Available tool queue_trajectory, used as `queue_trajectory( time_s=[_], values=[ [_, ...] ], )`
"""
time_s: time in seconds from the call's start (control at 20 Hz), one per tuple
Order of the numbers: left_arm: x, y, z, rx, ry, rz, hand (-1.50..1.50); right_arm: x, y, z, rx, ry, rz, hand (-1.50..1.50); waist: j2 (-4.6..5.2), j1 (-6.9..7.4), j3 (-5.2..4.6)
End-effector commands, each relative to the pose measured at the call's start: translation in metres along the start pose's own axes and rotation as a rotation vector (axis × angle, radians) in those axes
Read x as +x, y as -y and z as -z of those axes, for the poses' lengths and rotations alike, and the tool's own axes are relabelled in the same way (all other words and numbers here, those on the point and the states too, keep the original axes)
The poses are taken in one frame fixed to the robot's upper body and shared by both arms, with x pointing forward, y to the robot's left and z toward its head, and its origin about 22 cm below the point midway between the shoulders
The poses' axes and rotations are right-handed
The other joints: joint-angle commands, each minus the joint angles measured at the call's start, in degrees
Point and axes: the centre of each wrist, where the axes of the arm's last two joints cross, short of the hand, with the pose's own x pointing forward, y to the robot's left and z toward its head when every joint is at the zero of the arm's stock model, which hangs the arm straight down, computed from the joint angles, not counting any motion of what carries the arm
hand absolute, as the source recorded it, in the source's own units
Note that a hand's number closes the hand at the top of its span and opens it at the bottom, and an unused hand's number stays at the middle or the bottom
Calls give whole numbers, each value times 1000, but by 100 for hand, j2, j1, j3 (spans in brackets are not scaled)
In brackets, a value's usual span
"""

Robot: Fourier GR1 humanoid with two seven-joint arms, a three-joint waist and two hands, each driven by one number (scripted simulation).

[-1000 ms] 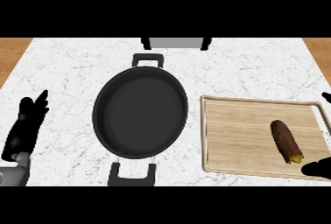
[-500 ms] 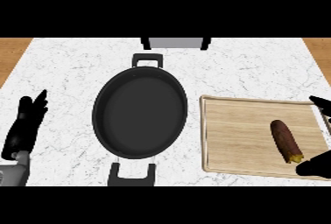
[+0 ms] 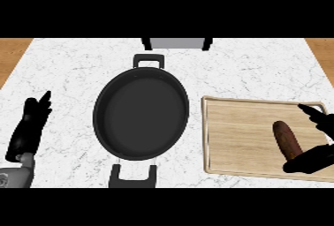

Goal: Pick the sweet potato from the tray and place it in the pot

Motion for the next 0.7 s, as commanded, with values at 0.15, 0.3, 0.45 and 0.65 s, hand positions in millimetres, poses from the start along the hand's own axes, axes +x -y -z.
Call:
queue_trajectory(
  time_s=[0.15,0.3,0.45,0.65],
  values=[
    [16,4,0,1,-5,-10,0,-7,-5,24,1,-34,-10,-150,-2,-21,3],
    [-1,-1,4,-11,-2,18,0,-4,-23,41,-8,-31,-50,-150,3,-9,2],
    [16,14,3,12,1,2,0,-4,-40,47,-8,-60,-67,-150,5,-15,3],
    [-8,-25,2,14,0,-3,0,3,-31,58,49,-88,-38,-150,6,12,2]
  ],
)
